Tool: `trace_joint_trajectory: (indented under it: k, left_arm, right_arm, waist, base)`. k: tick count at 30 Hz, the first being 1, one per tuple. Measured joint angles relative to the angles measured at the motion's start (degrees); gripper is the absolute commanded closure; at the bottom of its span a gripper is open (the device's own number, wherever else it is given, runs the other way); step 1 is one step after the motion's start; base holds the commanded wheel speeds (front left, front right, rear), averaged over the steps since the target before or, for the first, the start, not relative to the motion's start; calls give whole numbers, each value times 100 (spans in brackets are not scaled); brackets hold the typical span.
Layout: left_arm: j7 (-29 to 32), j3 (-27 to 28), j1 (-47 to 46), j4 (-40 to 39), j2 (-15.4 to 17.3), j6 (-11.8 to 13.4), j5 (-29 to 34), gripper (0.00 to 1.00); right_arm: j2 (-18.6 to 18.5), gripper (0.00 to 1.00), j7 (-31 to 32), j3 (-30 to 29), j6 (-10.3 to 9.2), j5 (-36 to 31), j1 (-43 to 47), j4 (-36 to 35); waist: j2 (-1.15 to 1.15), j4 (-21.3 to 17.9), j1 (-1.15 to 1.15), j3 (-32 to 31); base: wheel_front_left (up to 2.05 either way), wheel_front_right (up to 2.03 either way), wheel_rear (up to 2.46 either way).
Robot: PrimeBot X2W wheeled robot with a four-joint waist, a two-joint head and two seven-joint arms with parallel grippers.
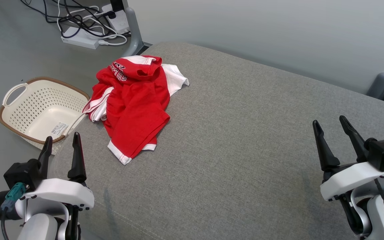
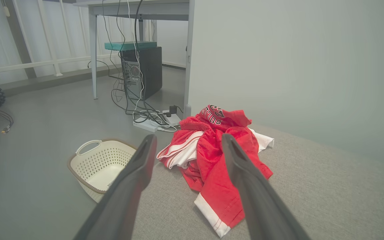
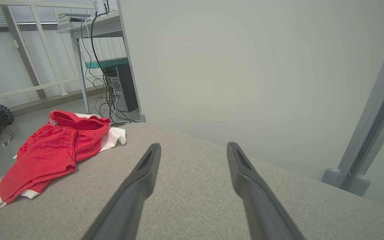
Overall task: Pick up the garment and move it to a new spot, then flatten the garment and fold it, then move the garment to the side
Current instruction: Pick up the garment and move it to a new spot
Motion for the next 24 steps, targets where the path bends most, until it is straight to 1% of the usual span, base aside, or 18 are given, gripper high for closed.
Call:
trace_joint_trajectory:
  k: [7, 8, 14, 20, 24]
  left_arm:
    - [27, -35, -87, -8, -9, -11, -44, 0]
    - [49, -44, -115, -16, -8, -59, -82, 0]
    - [240, -113, -407, -65, 12, -171, -186, 0]
    - [721, -261, -1104, 20, 49, -393, -326, 0]
    - [1182, -331, -1688, 390, 36, -544, -498, 0]
  right_arm:
    - [-21, 0, -20, 2, 0, 33, -14, 25]
    - [-22, 0, -20, -1, 0, 33, -14, 23]
    - [-42, 0, 18, -25, 0, 21, -19, -122]
    - [-134, 0, 179, -14, 0, -30, -144, -323]
    - [-218, 0, 309, 29, 0, -70, -282, -481]
  waist:
    - [0, 0, 0, 30]
    - [0, 0, 0, 38]
    - [0, -38, 0, 158]
    - [0, -214, 0, 427]
    - [0, -383, 0, 696]
  base:
    - [0, 0, 0]
    - [0, 0, 0]
    - [0, 0, 0]
    - [0, 0, 0]
    - [0, 0, 0]
